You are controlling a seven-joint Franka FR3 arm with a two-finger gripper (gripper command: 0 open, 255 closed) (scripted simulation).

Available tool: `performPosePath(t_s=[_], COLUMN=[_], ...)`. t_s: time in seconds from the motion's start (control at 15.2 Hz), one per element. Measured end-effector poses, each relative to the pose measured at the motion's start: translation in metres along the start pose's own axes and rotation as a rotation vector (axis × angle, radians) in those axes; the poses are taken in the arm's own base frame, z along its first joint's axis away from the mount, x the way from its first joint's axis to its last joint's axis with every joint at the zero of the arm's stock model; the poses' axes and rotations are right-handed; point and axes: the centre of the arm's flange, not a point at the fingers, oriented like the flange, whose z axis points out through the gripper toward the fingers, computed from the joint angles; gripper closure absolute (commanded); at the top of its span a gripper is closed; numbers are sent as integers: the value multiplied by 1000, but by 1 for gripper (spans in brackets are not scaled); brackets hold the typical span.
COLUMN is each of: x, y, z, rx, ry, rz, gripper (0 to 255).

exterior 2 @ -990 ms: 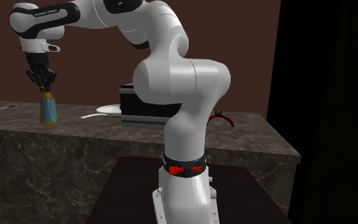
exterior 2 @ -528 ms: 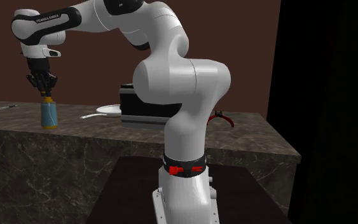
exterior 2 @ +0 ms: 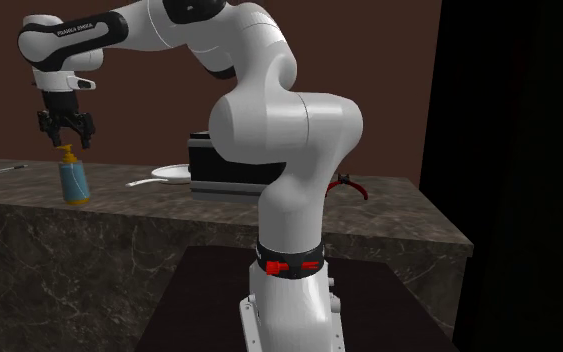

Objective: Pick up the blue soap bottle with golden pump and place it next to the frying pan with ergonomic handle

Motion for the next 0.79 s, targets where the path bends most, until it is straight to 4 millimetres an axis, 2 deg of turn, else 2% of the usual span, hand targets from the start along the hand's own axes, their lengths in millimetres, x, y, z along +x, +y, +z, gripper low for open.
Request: performPosePath(t_s=[0.13, 0.4, 0.79], x=[0, -1, 0], y=[0, 0, 0], z=[-6, -45, -50], rx=[0, 1, 0], ry=[0, 0, 0], rz=[0, 0, 0], gripper=[0, 0, 0])
